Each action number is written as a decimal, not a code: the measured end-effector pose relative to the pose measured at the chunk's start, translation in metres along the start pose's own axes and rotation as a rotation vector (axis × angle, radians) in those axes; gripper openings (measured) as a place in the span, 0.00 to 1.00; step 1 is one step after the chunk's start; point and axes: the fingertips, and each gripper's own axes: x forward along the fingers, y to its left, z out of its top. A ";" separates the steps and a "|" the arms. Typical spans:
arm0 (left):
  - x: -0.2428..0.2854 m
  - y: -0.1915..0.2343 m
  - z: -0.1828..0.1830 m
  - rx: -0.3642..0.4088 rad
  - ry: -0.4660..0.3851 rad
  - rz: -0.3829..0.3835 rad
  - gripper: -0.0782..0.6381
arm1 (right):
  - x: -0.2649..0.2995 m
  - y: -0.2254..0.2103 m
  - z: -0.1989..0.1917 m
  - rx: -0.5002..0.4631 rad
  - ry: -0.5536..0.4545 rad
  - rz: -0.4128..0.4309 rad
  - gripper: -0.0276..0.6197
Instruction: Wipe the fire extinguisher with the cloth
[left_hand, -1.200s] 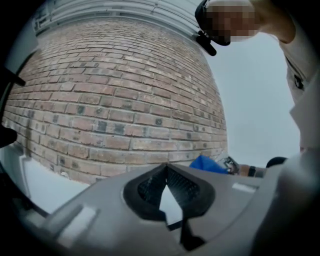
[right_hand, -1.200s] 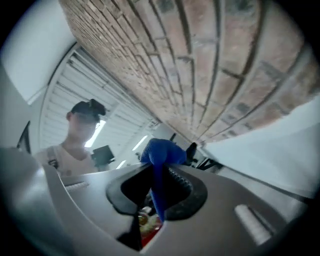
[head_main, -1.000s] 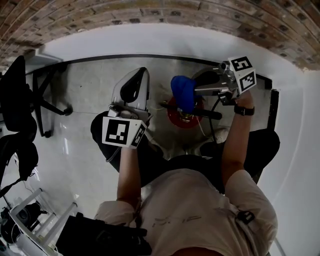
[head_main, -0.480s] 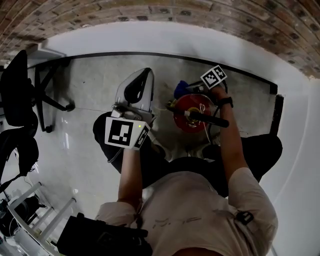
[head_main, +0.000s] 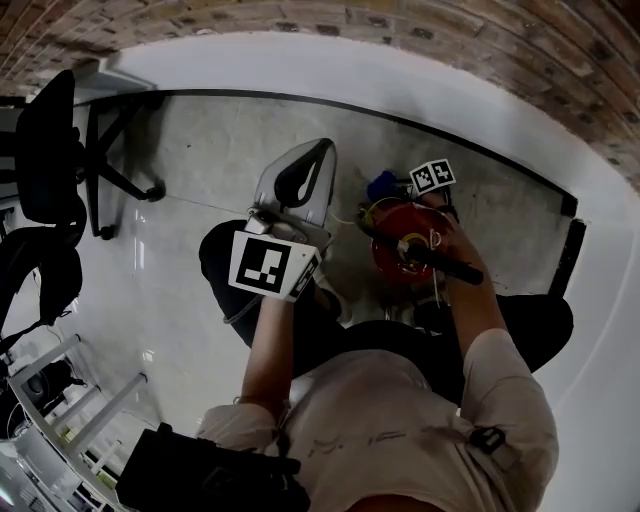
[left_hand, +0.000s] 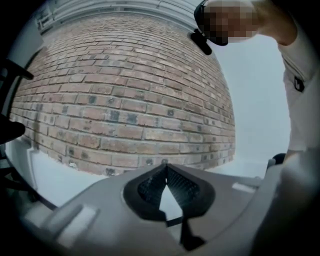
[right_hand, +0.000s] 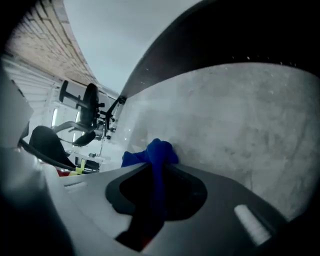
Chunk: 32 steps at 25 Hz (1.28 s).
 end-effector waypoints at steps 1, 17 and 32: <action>0.000 0.003 0.002 -0.002 -0.006 0.004 0.11 | -0.008 0.004 0.005 -0.030 -0.006 0.011 0.15; -0.013 0.034 0.021 -0.008 -0.060 0.073 0.11 | -0.264 0.390 0.072 -0.760 0.134 0.937 0.14; -0.019 0.042 0.001 -0.029 -0.023 0.086 0.11 | -0.029 0.115 0.014 -0.182 0.373 0.346 0.15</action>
